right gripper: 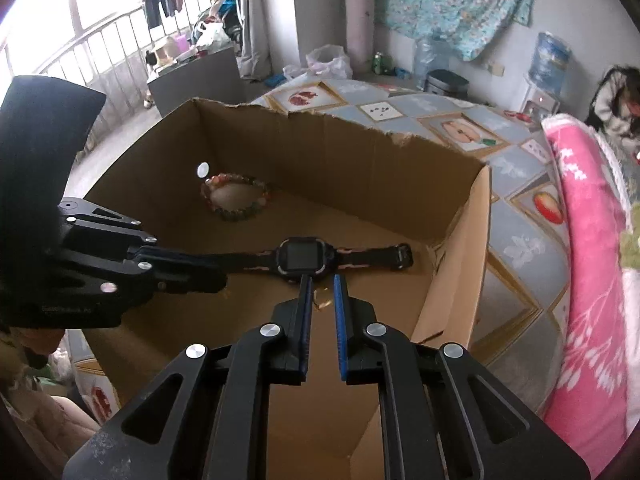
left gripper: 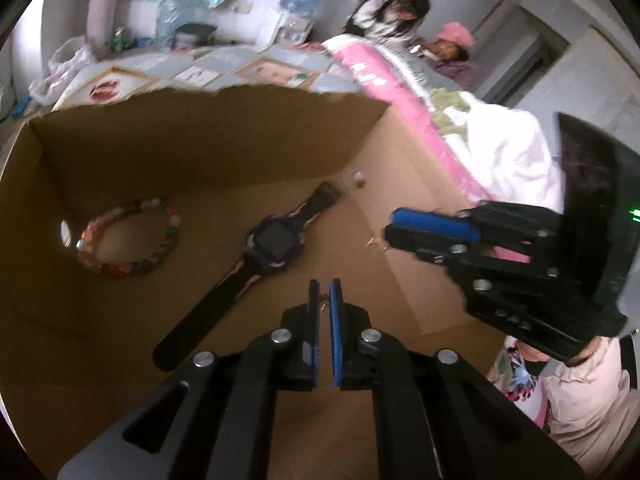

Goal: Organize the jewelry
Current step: 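Carry the ring into the box with the right tool and open it, then withdraw the right tool from the box toward the gold chain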

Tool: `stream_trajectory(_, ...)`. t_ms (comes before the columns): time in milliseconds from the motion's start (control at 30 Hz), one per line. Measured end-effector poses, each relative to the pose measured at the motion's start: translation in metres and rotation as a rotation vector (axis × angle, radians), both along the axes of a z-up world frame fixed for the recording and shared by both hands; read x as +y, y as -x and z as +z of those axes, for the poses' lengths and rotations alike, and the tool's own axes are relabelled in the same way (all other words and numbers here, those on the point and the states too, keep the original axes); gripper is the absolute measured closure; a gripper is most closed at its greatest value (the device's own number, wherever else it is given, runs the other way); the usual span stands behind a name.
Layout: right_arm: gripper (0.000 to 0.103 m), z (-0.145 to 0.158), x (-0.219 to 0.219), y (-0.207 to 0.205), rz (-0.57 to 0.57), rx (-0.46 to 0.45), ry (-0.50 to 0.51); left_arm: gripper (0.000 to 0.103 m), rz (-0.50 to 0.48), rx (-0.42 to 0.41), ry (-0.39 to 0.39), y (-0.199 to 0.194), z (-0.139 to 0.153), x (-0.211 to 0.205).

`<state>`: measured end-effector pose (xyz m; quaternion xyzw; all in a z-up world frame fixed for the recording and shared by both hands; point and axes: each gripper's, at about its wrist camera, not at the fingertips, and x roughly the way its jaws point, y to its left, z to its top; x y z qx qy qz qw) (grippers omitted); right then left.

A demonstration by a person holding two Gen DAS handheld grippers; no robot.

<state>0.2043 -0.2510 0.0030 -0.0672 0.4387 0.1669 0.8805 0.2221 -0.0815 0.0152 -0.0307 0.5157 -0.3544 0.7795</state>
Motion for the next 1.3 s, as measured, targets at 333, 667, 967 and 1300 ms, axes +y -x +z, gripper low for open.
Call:
stream_trajectory(333,0.085,0.012,-0.018,0.005,-0.064,-0.04,-0.065,0.094,0.02,0.02,0.02,-0.003,-0.001,0.002)
stream_trajectory(667,0.059,0.04,-0.036,0.062,-0.22,-0.176,-0.226,0.085,0.035,-0.078,0.03,0.012,0.017,0.011)
stream_trajectory(967,0.039,0.052,-0.014,0.121,-0.304,-0.285,-0.336,0.075,0.06,-0.276,0.062,0.057,0.055,0.051)
stream_trajectory(1300,0.039,0.055,0.017,0.138,-0.204,-0.29,-0.34,0.053,0.048,-0.374,0.085,0.124,0.07,0.092)
